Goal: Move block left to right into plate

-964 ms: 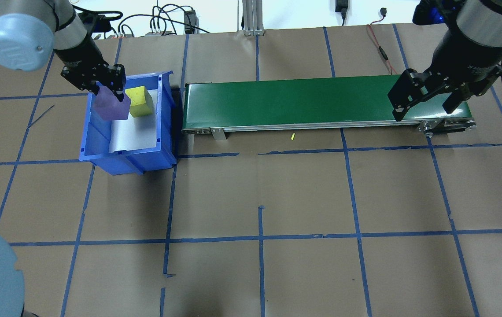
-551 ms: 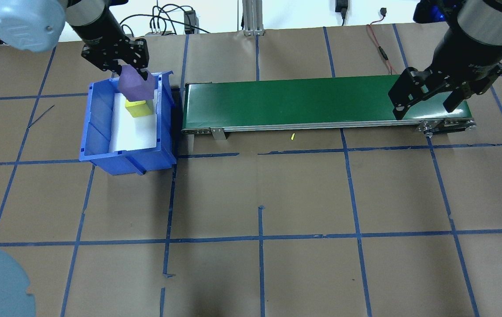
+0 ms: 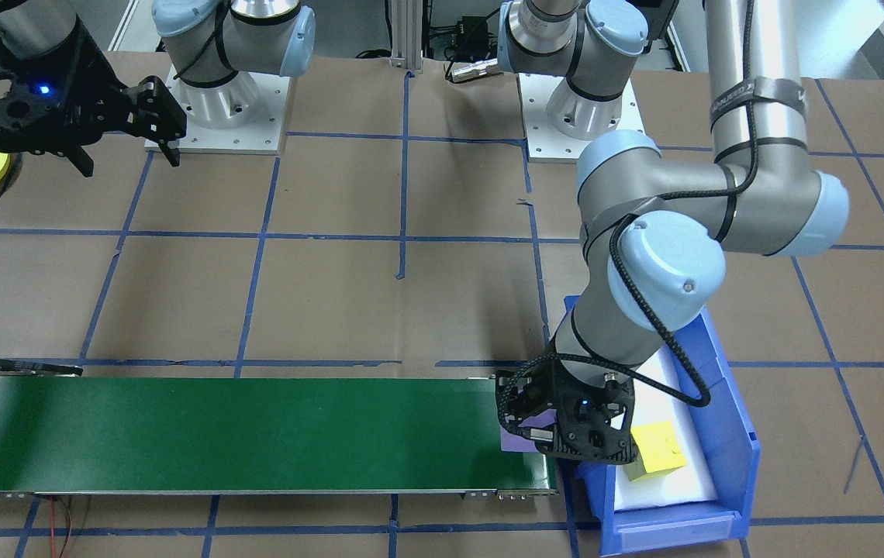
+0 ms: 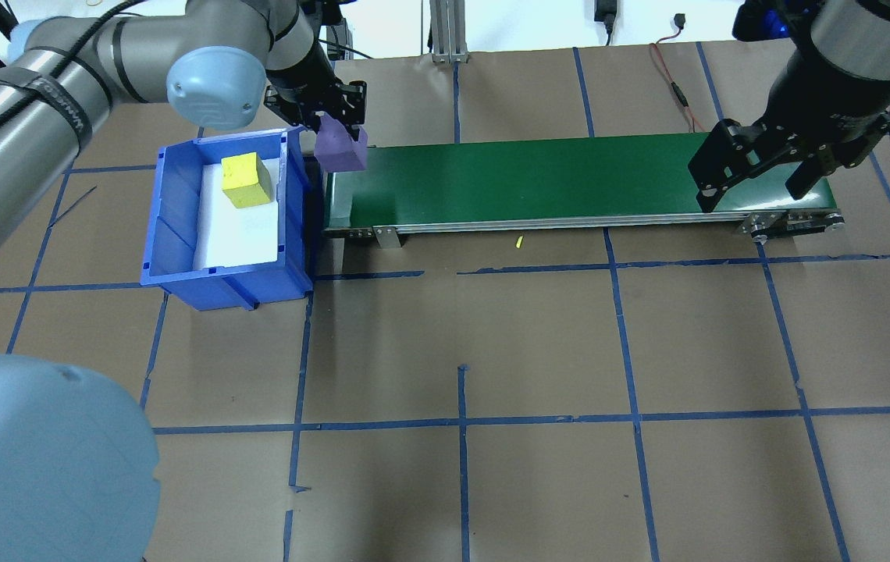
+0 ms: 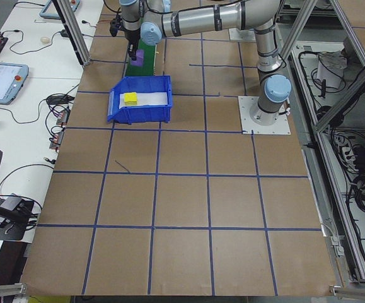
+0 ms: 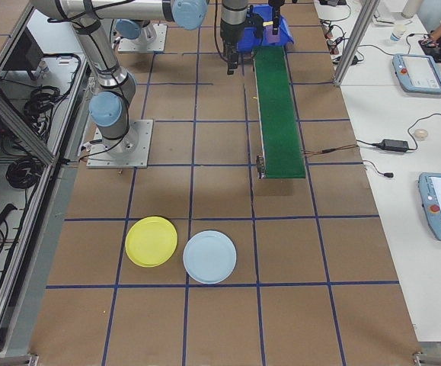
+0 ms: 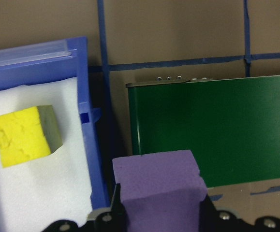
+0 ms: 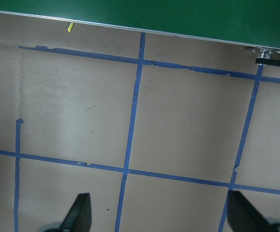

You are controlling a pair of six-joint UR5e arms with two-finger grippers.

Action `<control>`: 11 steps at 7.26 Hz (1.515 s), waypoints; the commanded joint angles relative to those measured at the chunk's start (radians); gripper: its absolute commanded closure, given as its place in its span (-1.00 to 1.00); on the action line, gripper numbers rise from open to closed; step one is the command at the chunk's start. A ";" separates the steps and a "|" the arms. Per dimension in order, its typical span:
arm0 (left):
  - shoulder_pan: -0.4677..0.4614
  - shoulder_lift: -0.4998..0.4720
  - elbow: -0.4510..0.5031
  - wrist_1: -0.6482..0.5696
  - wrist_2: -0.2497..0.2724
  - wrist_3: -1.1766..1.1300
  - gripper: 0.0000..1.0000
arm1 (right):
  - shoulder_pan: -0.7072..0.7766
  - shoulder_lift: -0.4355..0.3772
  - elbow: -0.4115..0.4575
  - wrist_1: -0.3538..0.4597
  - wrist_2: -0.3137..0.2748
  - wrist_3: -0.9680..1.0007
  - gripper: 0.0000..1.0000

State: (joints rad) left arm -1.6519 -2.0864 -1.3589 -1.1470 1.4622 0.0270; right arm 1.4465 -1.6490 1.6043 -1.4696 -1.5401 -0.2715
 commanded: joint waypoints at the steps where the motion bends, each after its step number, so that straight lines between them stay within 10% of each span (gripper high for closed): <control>1: -0.014 -0.027 -0.041 0.035 0.000 -0.010 -0.03 | 0.000 0.000 0.002 0.000 0.000 0.000 -1.00; 5: -0.016 0.015 -0.103 0.072 0.000 -0.059 -1.00 | 0.000 0.000 0.003 0.000 0.002 0.000 -1.00; 11: 0.165 0.103 -0.029 -0.042 0.098 -0.006 -1.00 | 0.000 0.000 0.000 0.000 0.002 0.000 -1.00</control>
State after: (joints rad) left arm -1.5585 -1.9694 -1.3858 -1.1867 1.5450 0.0054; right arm 1.4465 -1.6490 1.6037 -1.4696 -1.5386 -0.2715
